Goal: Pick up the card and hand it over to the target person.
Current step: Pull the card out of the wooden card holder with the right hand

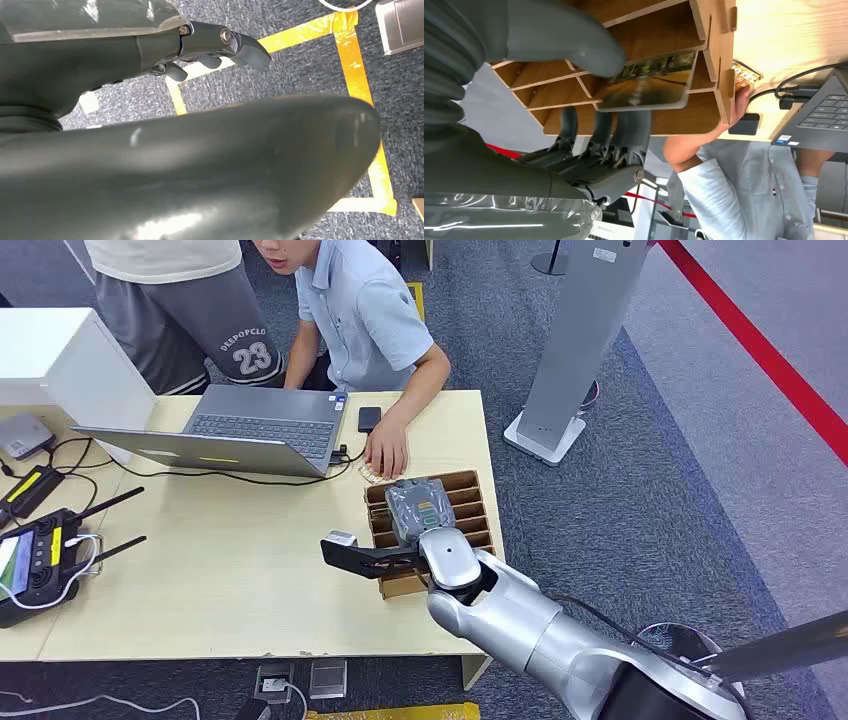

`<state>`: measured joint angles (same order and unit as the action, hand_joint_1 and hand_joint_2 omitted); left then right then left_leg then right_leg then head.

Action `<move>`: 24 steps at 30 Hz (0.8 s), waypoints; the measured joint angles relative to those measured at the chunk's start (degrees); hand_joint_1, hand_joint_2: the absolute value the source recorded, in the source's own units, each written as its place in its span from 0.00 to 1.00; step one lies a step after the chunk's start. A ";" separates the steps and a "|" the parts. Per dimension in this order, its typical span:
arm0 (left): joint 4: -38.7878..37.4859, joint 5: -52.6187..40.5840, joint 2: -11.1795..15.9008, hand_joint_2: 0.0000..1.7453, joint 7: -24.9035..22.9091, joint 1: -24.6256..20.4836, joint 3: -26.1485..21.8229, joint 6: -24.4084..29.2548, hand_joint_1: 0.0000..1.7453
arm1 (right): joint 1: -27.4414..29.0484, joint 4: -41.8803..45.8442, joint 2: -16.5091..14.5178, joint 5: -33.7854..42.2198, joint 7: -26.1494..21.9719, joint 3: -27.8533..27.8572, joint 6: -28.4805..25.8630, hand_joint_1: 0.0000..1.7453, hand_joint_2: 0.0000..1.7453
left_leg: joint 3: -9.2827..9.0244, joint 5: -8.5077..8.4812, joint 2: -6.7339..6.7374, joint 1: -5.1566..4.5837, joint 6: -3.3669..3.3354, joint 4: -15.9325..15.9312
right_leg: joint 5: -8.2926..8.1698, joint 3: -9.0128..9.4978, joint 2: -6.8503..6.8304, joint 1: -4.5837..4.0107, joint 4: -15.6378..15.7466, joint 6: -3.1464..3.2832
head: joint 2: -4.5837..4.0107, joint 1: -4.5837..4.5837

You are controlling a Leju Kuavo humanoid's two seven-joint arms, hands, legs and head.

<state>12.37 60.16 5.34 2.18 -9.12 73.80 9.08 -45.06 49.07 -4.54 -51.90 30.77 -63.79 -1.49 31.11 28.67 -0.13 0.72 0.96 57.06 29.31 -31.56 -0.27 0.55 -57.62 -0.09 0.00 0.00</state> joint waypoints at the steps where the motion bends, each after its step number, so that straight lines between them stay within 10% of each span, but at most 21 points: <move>1: 0.00 0.01 -0.01 0.00 -0.01 0.00 -0.01 0.01 0.00 | 0.02 -0.01 -0.01 -0.01 0.00 -0.02 0.01 0.81 1.00 | 0.00 0.00 0.00 0.00 0.00 0.00 | 0.00 0.00 0.00 0.00 0.00 0.00 | 0.00 0.00; 10: 0.08 -0.02 -0.01 0.00 0.17 0.18 -0.06 -0.02 0.00 | 0.20 0.09 -0.02 0.01 -0.02 -0.18 0.23 0.89 1.00 | -0.01 0.02 0.01 0.00 0.01 0.01 | 0.02 0.00 0.01 0.00 -0.02 0.00 | 0.00 0.00; 14: 0.02 -0.63 0.06 1.00 0.11 0.18 0.21 0.47 0.00 | 0.34 0.39 0.20 0.14 -0.01 -0.20 0.36 0.88 1.00 | 0.01 0.02 0.00 0.00 0.01 0.04 | 0.02 -0.01 0.00 0.00 -0.04 0.00 | 0.00 0.00; 24: 0.07 -0.24 0.26 1.00 -0.26 0.23 -0.62 0.48 0.00 | 0.30 1.04 0.56 1.43 0.53 0.60 1.05 0.88 1.00 | 0.02 0.03 0.01 0.01 0.02 0.05 | 0.03 -0.03 0.00 0.00 -0.05 0.00 | 0.00 0.00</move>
<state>12.44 59.93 5.60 1.92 -8.89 73.18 9.56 -44.75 50.11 -3.98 -50.47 31.31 -63.19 -0.45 31.13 28.70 -0.12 0.73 0.98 57.11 29.34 -31.58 -0.27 0.54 -57.67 -0.09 0.00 0.00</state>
